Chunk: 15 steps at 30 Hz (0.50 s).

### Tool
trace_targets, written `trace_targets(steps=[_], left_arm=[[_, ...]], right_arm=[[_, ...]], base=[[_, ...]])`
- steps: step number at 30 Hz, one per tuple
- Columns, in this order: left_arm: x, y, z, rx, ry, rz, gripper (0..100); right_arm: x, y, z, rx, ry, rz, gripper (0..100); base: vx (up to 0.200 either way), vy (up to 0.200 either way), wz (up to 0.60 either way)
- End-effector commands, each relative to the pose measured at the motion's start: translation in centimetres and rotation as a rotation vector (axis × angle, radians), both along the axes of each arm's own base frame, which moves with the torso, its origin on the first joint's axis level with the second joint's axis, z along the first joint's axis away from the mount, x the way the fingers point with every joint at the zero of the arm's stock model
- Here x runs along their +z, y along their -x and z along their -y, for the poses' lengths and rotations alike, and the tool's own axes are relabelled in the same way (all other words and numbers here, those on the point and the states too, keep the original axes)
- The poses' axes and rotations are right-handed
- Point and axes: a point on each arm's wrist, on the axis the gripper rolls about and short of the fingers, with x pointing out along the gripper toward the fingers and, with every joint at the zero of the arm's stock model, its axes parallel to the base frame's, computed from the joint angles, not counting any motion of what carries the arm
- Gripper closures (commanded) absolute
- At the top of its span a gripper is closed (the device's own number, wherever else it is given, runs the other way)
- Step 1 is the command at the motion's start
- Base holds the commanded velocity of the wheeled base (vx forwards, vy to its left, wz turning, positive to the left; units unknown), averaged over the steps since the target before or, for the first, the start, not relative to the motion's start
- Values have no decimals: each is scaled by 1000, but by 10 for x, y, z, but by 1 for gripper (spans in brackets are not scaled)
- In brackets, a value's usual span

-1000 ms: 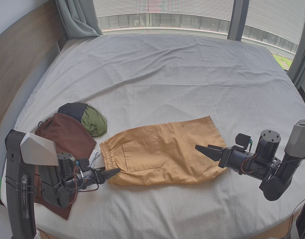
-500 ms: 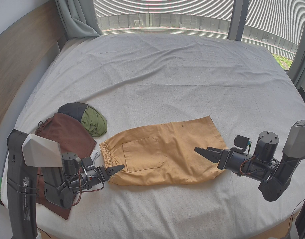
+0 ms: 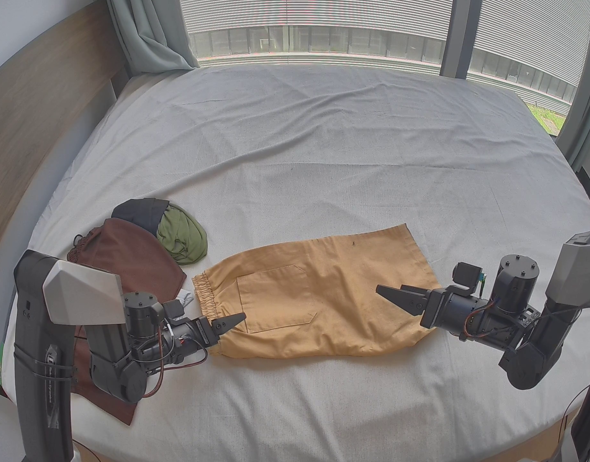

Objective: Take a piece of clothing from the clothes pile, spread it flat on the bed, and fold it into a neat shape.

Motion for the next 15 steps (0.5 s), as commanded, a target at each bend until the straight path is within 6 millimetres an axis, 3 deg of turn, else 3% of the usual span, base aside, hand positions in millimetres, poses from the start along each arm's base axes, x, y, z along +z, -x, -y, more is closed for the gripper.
trace_targets(steps=[1,15], left_arm=[[0,0,1,-1,0,2,100],[4,-2,-2,3,-3,23,100]], right_arm=[[-1,0,0,1,0,-2,0],[-1,0,0,1,1,-3,0]], base=[[0,0,0],[0,0,0]])
